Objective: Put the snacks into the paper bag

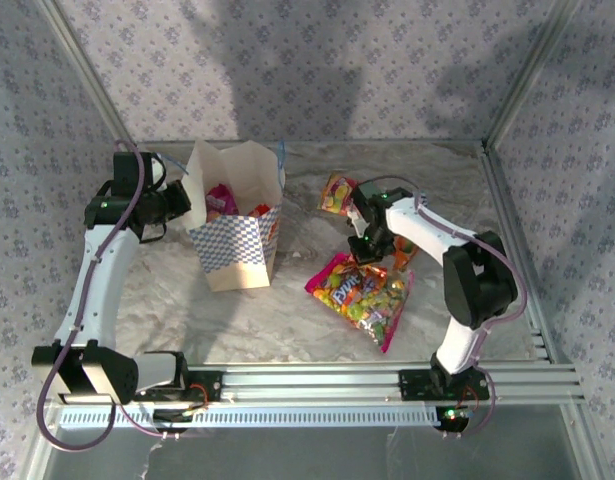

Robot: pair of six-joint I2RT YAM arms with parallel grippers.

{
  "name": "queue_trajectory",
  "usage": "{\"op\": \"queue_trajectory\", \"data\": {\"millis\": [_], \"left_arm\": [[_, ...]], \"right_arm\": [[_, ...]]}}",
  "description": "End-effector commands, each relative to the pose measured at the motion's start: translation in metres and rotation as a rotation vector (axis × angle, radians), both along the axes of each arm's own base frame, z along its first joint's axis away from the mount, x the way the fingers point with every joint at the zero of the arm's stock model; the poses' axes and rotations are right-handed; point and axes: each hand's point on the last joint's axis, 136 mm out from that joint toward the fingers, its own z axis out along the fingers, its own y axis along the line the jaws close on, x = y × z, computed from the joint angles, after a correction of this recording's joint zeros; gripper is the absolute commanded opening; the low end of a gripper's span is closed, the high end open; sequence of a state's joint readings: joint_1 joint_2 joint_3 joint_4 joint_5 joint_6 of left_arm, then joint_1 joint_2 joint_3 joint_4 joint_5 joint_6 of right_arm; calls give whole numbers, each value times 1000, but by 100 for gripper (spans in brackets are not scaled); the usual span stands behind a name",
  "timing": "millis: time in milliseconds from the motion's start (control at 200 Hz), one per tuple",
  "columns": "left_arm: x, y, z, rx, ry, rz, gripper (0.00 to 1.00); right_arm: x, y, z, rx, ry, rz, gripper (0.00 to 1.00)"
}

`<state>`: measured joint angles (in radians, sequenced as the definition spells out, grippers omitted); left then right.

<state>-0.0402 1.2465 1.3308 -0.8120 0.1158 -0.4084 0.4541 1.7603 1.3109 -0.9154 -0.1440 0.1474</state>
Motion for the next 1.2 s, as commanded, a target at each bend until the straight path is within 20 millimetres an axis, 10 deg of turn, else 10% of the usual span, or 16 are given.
{"op": "queue_trajectory", "data": {"millis": [0, 510, 929, 1194], "left_arm": [[-2, 1, 3, 10, -1, -7, 7], [0, 2, -5, 22, 13, -8, 7], [3, -1, -6, 2, 7, -15, 7], [1, 1, -8, 15, 11, -16, 7]], "right_arm": [[44, 0, 34, 68, -164, -132, 0], [54, 13, 26, 239, -128, -395, 0], [60, 91, 55, 374, -161, -379, 0], [59, 74, 63, 295, -200, -338, 40]]}}
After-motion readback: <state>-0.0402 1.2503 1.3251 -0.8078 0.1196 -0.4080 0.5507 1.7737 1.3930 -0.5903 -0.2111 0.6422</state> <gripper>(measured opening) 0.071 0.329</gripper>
